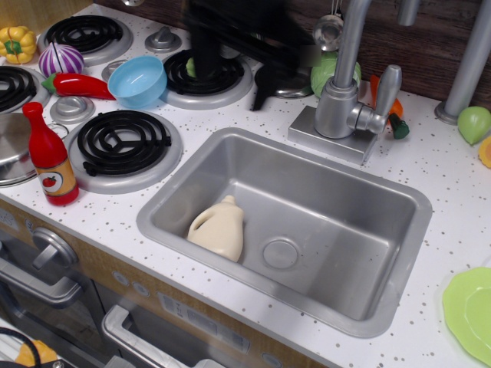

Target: Put red bottle in sink

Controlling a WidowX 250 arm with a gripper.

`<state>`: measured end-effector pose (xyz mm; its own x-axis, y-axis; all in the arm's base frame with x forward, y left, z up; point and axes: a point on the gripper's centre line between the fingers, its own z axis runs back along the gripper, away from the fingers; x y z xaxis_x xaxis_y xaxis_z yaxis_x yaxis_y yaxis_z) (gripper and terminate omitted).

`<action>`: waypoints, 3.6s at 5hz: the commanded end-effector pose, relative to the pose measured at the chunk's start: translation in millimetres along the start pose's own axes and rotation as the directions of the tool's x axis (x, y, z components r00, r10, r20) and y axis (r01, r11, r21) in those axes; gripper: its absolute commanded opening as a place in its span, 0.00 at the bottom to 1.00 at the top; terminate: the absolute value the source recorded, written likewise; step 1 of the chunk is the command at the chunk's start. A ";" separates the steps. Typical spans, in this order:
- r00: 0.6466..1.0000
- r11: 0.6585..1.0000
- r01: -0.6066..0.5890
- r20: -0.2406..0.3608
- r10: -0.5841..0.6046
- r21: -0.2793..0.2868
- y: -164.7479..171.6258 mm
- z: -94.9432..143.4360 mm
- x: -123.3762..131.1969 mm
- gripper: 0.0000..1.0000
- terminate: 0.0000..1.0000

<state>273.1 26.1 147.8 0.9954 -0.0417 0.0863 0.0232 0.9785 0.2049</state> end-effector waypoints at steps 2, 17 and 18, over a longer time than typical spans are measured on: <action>0.998 0.996 0.039 0.035 -0.042 0.075 117.0 -14.1 -48.7 1.00 0.00; 0.994 0.948 0.105 0.071 -0.088 -0.300 -85.5 -74.5 11.9 0.00 0.00; 0.992 0.956 0.092 0.110 -0.064 -0.279 -92.8 -85.6 7.5 0.00 0.00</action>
<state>280.4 -49.2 34.5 0.9760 -0.1298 0.1750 0.1432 0.9875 -0.0666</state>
